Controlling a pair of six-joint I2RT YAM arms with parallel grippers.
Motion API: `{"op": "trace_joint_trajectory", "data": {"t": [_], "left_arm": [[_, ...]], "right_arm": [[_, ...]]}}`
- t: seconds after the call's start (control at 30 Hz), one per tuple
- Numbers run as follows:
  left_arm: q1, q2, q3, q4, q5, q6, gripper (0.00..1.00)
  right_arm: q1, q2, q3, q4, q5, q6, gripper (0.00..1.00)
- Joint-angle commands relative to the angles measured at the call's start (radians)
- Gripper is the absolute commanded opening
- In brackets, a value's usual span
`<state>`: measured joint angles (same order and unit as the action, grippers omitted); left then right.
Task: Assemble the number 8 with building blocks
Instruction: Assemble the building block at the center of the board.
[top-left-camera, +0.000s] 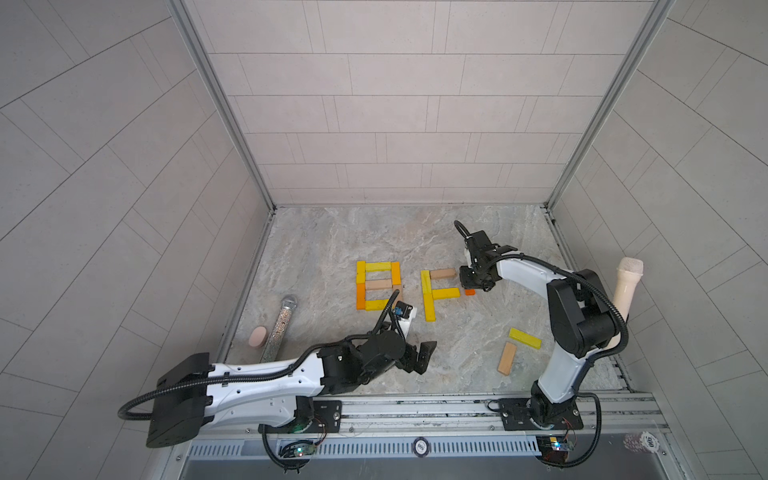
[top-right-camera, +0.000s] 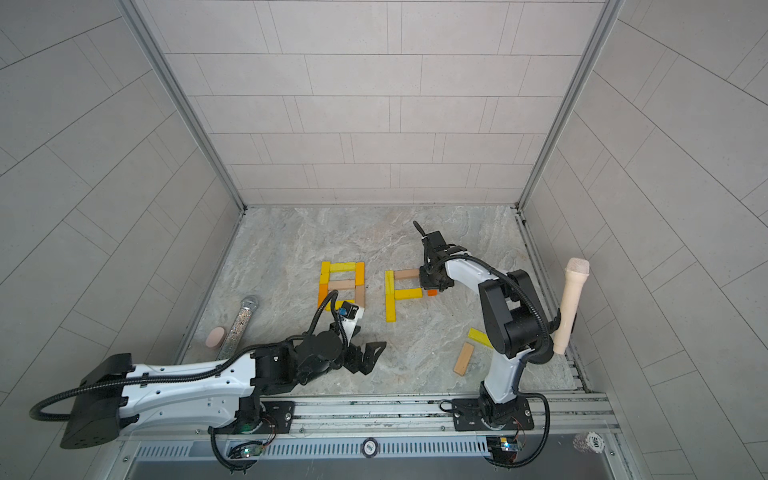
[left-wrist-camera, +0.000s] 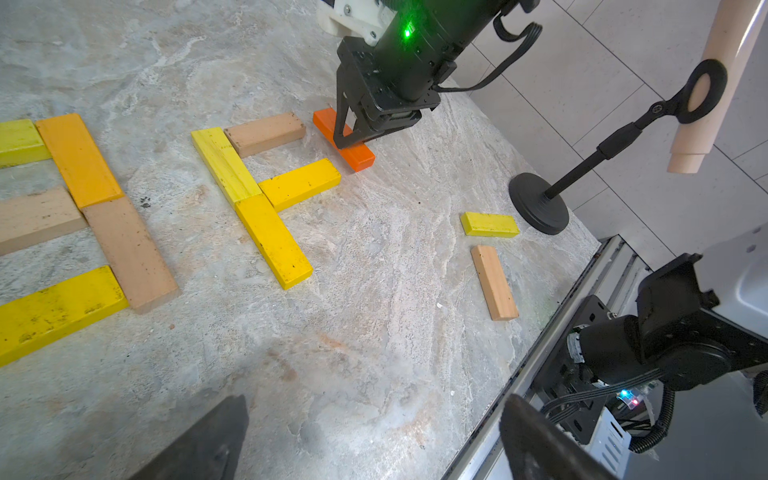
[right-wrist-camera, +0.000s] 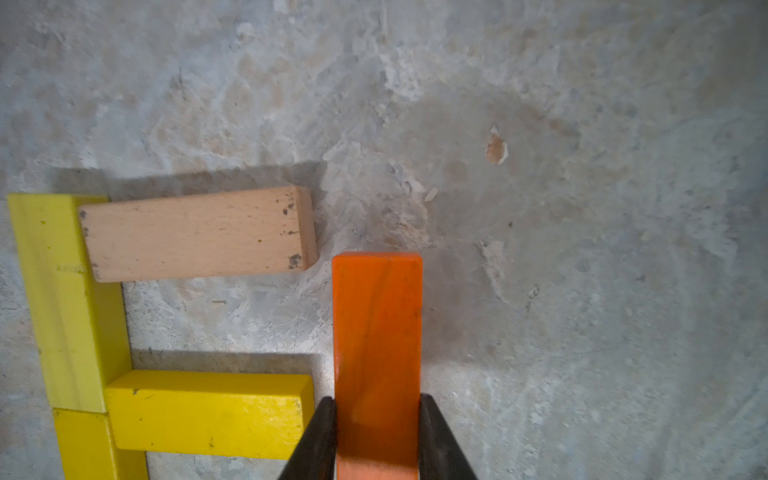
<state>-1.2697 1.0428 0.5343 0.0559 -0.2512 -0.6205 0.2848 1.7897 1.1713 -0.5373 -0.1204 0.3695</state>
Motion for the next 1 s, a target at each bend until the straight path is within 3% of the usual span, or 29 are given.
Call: {"op": "trace_joint_trajectory", "data": {"t": [0.0,0.33,0.97], "left_arm": [[0.004,0.002,0.000,0.023,-0.011,-0.014,1.00],[0.003,0.011,0.003,0.035,-0.007,-0.004,1.00],[0.003,-0.006,-0.003,0.021,-0.016,-0.010,1.00]], "right_arm": [[-0.005,-0.011,-0.010,-0.047,0.008,-0.015,0.31],[-0.002,-0.035,-0.067,-0.035,-0.036,-0.009,0.31],[-0.004,0.074,0.011,-0.019,-0.061,-0.009,0.31]]}}
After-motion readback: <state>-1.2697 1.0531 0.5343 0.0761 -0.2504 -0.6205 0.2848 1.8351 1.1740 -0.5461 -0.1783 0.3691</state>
